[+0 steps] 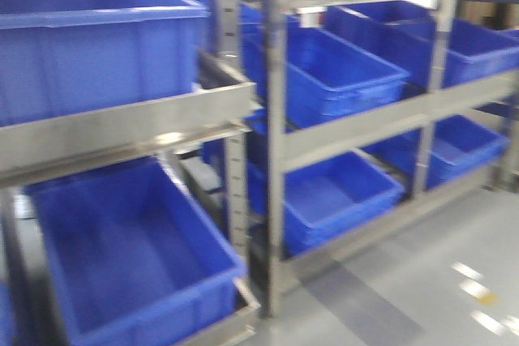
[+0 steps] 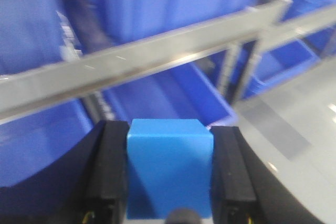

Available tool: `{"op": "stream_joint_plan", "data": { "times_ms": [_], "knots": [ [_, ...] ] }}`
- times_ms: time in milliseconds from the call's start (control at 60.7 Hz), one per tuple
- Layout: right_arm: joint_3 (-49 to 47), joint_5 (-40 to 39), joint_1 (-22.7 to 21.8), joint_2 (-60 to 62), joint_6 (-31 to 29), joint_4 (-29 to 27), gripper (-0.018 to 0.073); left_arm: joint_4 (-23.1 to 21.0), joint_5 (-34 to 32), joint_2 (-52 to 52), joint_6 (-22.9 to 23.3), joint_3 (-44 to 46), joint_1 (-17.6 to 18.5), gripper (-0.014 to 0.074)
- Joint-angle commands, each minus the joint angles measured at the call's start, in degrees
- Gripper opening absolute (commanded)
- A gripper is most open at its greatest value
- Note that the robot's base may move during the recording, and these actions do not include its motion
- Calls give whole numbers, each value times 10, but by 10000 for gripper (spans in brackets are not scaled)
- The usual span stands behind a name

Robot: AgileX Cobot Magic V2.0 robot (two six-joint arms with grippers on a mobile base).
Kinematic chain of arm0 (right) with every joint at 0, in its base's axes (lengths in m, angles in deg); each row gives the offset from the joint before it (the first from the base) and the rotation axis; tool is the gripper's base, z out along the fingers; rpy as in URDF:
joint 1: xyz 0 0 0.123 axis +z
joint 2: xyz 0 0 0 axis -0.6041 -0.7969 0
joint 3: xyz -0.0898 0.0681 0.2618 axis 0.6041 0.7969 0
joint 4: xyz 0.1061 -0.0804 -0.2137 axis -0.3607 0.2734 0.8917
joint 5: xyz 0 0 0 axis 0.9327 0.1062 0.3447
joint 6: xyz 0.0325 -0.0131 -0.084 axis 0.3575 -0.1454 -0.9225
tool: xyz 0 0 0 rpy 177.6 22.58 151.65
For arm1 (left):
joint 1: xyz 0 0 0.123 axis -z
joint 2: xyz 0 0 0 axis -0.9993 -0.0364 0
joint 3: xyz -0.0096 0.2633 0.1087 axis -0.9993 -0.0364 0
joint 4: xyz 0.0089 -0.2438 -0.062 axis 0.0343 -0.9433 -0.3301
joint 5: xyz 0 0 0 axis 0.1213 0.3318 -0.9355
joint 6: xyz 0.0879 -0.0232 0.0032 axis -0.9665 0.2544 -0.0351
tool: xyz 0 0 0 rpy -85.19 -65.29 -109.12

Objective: Sort and place red and blue blocks on shelf
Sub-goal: 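Drive the base across the floor up to the blue bin shelf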

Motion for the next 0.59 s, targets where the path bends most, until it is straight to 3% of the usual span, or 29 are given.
{"op": "stream_joint_plan", "data": {
  "times_ms": [0,577],
  "knots": [
    [-15,-50,-3,-2,-2,5,49,4,-50,-3,1,17,-2,124],
    [-15,-50,-3,-2,-2,5,49,4,-50,-3,1,17,-2,124]
  ]
}}
